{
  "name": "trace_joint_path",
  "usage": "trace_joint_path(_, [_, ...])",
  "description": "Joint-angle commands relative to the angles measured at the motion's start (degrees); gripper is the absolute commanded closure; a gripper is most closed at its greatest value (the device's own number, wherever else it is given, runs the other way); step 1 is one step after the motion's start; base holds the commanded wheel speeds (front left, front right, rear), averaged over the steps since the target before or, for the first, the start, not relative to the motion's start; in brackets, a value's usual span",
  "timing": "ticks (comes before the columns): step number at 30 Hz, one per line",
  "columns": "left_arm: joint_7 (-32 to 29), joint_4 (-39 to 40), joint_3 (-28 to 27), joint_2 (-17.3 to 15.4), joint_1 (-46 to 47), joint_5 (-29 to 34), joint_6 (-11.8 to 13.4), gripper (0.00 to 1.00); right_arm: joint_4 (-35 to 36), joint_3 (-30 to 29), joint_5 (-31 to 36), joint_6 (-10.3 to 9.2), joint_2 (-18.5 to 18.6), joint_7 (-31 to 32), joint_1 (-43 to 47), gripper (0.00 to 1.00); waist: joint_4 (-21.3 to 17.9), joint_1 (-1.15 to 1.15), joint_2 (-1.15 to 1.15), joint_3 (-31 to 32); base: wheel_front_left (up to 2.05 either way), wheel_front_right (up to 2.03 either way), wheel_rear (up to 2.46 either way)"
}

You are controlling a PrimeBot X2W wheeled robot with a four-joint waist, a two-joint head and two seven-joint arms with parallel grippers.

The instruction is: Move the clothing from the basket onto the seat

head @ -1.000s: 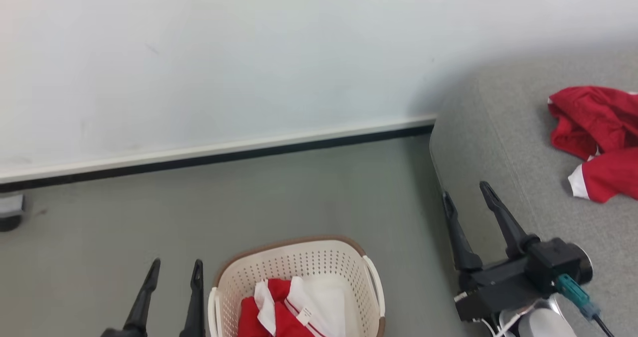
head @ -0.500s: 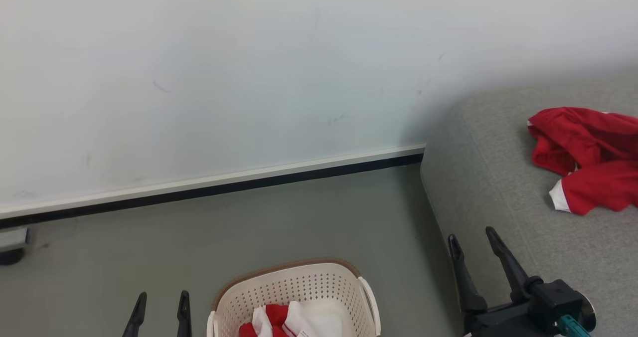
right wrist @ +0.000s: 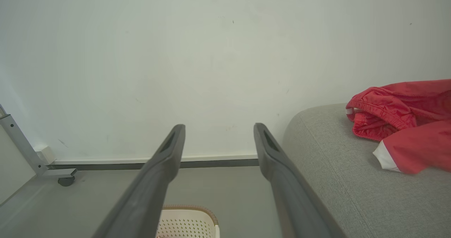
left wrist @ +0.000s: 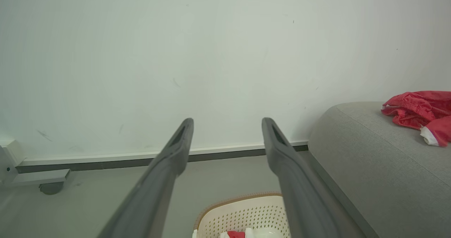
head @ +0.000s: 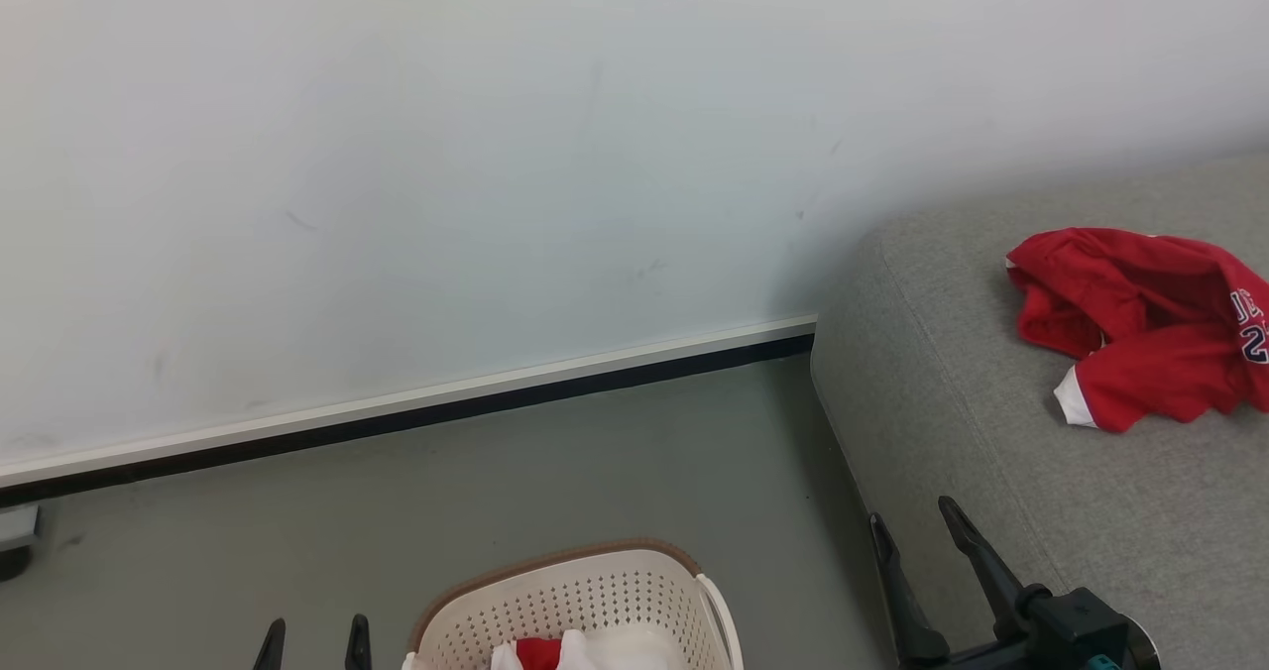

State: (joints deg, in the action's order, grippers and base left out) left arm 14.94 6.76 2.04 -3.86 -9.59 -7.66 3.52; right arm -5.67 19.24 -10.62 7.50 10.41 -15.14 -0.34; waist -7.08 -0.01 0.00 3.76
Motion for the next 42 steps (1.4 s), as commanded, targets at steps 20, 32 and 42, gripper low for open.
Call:
trace_joint_path(20, [0.27, -0.58, -0.96, 0.86, -0.61, 1.59, -1.71, 0.00, 0.32, 0.52, -0.79, -0.01, 0.30, -0.10, 0.05, 0.00, 0.74, 0.01, 0.00, -0.72, 0.00, 0.00, 0.00])
trace_joint_path(32, [0.28, -0.87, -0.61, 0.95, -0.24, 1.67, -1.74, 0.00, 0.69, -0.09, -0.72, -0.01, 0.79, -0.10, 0.05, 0.00, 1.00, 0.01, 0.00, -1.57, 0.00, 0.00, 0.00])
trace_joint_path(42, [0.28, -4.86, 1.14, 0.96, 2.64, 0.90, -4.25, 0.00, 2.23, 0.30, -0.53, -0.01, 0.98, -0.11, -2.59, 0.00, 0.53, 0.01, 0.00, -5.49, 0.00, 0.00, 0.00])
